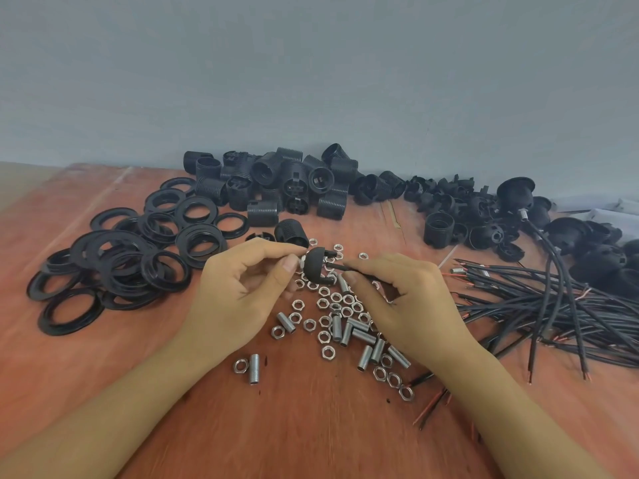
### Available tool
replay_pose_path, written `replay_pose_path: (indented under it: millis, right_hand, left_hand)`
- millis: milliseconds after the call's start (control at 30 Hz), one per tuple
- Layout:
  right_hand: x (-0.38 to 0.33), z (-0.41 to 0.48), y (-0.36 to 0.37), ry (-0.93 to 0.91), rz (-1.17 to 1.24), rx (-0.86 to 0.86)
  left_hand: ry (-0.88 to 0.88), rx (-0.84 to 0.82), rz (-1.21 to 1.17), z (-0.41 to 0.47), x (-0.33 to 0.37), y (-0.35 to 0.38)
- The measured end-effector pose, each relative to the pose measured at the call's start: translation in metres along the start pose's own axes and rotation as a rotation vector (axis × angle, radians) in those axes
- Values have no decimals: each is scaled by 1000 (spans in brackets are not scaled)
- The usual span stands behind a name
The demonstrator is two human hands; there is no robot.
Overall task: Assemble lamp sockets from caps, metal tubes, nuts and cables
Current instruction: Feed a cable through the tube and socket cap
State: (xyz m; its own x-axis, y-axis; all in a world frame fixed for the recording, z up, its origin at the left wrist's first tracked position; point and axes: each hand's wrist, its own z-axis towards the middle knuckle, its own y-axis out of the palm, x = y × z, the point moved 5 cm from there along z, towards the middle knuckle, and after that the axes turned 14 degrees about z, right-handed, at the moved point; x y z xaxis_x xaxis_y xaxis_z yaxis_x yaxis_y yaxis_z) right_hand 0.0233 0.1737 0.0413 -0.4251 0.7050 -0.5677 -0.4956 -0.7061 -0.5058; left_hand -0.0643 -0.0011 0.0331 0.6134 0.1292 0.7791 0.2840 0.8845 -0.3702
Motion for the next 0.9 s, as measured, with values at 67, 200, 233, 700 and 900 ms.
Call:
replay_pose_path:
  millis: [67,200,233,700,900]
  right_hand:
    - [-1,0,-1,3,9,7]
    - [-5,-1,-2,-37,45,23]
    - [-6,-1,-2,-43,46,32]
    - [-15,-2,0,-75,75,87]
    - [-23,-3,0,-106,85,110]
  left_hand:
    - [-24,-9,-34,-1,-2,1]
    - [-42,-16,-80,0,-2,3]
    - [-63,-16,-107,0,-3,3]
    - [-167,-38,-210,0,-8,6]
    - [-275,-100,-392,-1,-14,11]
